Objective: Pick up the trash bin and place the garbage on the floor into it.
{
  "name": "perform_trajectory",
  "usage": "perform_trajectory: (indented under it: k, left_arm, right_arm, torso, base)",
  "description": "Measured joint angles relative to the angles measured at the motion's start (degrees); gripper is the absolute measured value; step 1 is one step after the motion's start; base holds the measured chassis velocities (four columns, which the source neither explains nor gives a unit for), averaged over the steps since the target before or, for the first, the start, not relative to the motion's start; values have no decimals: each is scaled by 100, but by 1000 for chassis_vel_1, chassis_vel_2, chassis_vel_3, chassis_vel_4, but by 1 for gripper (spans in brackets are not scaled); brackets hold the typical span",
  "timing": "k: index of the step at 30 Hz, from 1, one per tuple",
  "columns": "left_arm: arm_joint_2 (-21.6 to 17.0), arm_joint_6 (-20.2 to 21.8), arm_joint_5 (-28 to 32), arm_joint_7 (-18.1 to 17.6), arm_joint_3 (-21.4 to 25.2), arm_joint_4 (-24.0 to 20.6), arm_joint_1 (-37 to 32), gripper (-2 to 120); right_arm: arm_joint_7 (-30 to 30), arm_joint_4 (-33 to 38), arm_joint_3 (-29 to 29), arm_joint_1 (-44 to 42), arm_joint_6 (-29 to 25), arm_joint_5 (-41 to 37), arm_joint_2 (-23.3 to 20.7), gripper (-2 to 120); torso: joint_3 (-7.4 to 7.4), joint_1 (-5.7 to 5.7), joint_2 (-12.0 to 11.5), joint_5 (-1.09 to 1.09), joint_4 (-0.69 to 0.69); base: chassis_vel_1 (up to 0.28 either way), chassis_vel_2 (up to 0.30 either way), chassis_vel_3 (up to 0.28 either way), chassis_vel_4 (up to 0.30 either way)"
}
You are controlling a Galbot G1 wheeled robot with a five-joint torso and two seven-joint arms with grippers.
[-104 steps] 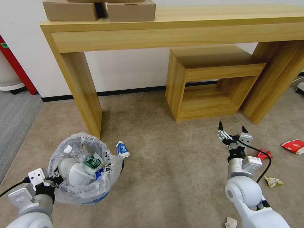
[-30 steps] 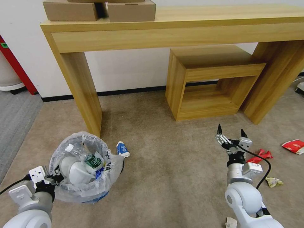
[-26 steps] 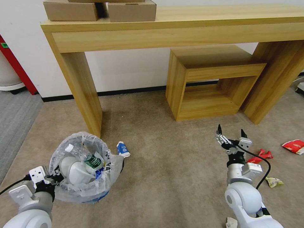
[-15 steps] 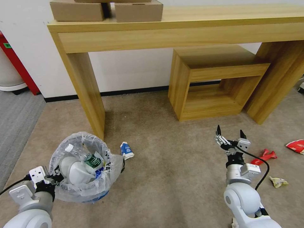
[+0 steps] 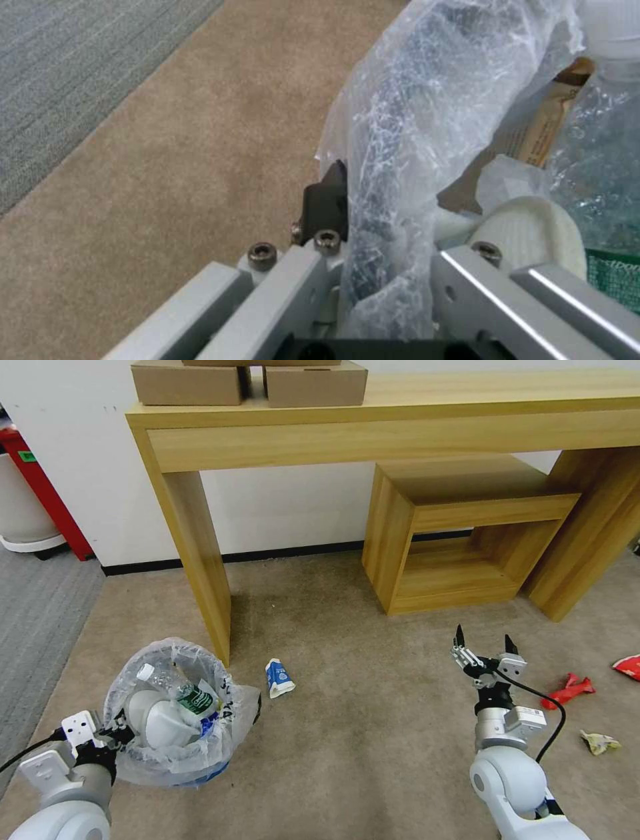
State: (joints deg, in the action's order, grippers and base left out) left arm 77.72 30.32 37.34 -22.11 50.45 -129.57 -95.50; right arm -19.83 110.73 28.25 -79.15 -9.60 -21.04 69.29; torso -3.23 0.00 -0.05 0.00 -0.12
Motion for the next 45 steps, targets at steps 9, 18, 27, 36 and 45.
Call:
perform_trajectory:
  k: [9, 18, 27, 36, 45]
  left_arm:
    - [2, -3, 0, 2, 1, 4, 4, 0]
    - [-38, -3, 25, 2, 29, 55, 39, 0]
    - [-65, -13, 28, 1, 31, 98, 49, 0]
    - [-65, -25, 27, 2, 2, 133, 101, 0]
    - [-43, -28, 26, 2, -16, 194, 167, 0]
  right_arm:
    - [36, -23, -49, -14, -28, 148, 67, 100]
    - [156, -29, -114, 29, -20, 36, -36, 100]
    - [176, -70, -75, 82, 2, 46, -15, 100]
    - [160, -242, 477, 268, -4, -72, -222, 100]
    - [157, -378, 841, 440, -14, -207, -356, 100]
  torso:
    - [0, 0, 0, 0, 0]
    - [0, 0, 0, 1, 0]
    - [0, 0, 0, 1, 0]
    - [0, 0, 0, 1, 0]
    - [0, 0, 0, 1, 0]
  base:
    - [0, 0, 0, 0]
    - [0, 0, 0, 0]
    - [0, 0, 0, 0]
    - [0, 0, 0, 0]
    - [0, 0, 0, 0]
